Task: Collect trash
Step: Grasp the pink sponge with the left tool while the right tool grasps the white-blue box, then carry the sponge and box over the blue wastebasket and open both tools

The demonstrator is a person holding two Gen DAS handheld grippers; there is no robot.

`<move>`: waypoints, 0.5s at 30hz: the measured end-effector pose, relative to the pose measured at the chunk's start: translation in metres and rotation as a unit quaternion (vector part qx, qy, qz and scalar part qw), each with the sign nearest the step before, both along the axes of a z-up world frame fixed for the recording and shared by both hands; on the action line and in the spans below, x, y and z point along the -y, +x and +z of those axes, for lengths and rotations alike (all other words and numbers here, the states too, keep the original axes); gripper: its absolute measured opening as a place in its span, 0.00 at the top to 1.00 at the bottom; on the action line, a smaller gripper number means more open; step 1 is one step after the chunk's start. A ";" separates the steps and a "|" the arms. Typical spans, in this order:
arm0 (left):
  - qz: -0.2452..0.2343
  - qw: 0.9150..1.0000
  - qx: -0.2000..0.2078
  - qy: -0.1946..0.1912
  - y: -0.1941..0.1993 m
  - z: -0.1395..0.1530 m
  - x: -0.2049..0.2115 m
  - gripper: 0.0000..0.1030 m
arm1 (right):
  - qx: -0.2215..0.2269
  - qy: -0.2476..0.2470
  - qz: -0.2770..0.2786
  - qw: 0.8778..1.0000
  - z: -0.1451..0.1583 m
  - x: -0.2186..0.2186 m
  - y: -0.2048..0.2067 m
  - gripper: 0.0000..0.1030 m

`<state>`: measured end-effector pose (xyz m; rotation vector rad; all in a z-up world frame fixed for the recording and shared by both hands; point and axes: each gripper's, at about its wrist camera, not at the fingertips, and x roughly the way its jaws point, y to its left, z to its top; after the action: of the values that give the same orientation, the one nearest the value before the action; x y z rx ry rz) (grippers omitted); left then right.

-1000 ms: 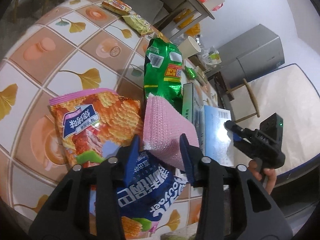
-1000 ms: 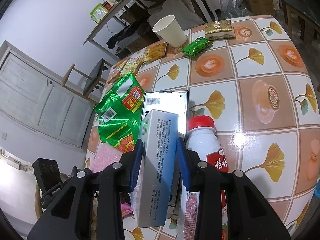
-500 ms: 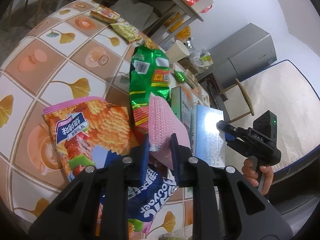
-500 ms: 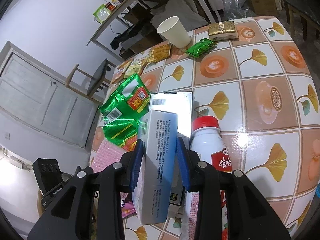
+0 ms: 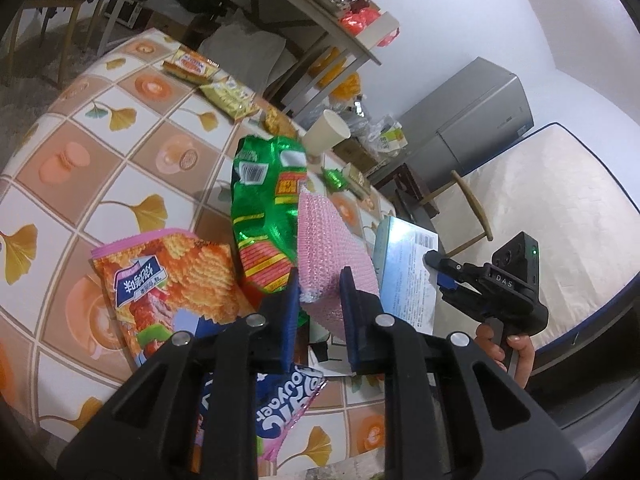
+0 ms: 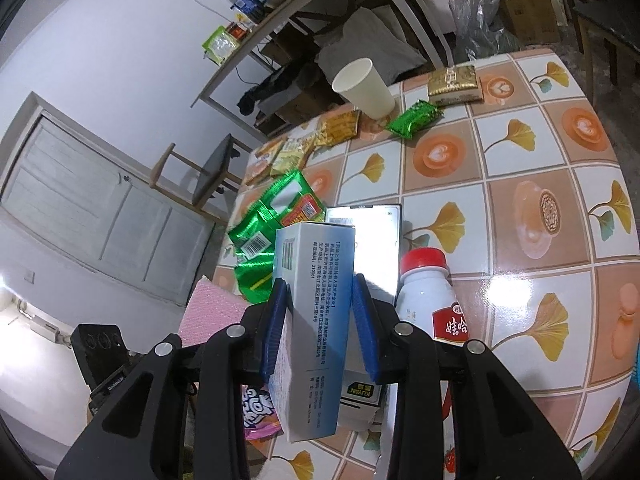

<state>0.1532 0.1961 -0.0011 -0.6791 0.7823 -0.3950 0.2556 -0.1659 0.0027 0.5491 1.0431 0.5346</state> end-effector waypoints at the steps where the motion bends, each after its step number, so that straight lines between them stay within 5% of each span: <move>1: 0.000 1.000 0.002 -0.001 -0.001 0.002 0.000 0.83 | 0.003 0.003 -0.002 1.000 0.003 0.002 -0.001 0.68; 15: -0.027 0.998 0.048 0.004 -0.010 0.043 0.027 0.83 | 0.055 0.042 -0.049 0.996 0.041 0.059 -0.035 0.68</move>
<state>0.1436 0.1694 0.0423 -0.6276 0.7115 -0.4703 0.2209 -0.2244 0.0436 0.6337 0.8875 0.5181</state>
